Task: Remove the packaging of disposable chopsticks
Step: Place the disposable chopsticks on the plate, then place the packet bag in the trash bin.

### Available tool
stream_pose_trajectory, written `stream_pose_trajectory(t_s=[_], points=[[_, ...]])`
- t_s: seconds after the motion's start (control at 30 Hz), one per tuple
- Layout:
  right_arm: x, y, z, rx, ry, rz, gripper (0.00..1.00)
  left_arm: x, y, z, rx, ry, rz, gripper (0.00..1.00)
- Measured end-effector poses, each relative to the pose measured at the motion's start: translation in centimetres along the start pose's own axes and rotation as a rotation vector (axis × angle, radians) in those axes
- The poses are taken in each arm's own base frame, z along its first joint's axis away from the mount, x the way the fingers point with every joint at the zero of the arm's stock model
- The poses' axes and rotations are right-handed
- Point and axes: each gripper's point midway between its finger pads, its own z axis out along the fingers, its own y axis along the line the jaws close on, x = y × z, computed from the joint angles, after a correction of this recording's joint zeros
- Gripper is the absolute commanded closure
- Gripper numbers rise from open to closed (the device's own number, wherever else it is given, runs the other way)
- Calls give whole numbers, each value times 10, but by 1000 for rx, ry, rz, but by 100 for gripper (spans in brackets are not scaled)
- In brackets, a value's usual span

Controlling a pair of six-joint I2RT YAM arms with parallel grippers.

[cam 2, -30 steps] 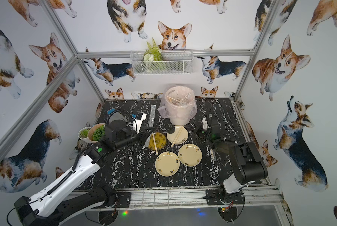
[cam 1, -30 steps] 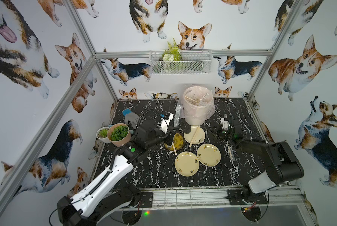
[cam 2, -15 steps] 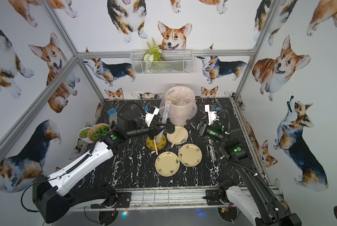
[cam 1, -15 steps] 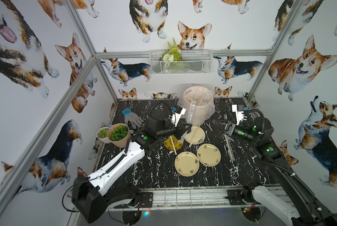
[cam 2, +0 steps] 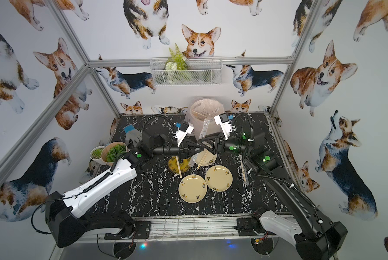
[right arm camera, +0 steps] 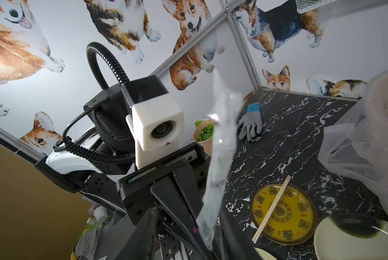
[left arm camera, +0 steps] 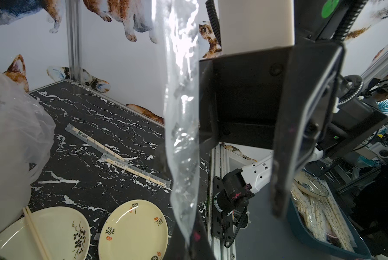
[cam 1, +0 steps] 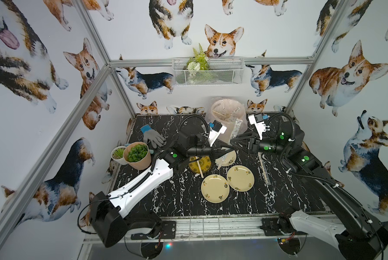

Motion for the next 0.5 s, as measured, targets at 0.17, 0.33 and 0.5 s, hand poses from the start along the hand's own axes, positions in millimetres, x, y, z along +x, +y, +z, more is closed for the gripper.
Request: stream_pose_trajectory(t_s=[0.17,0.33,0.5], points=[[5,-2,2,5,21,-4,100,1,-2,1,10,4,3,100],[3,-2,1,20,23,-7,100,0,0,0,-8,0,11,61],[-18,-8,0,104,-13,-46,100,0,13,-7,-114,-16,3,39]])
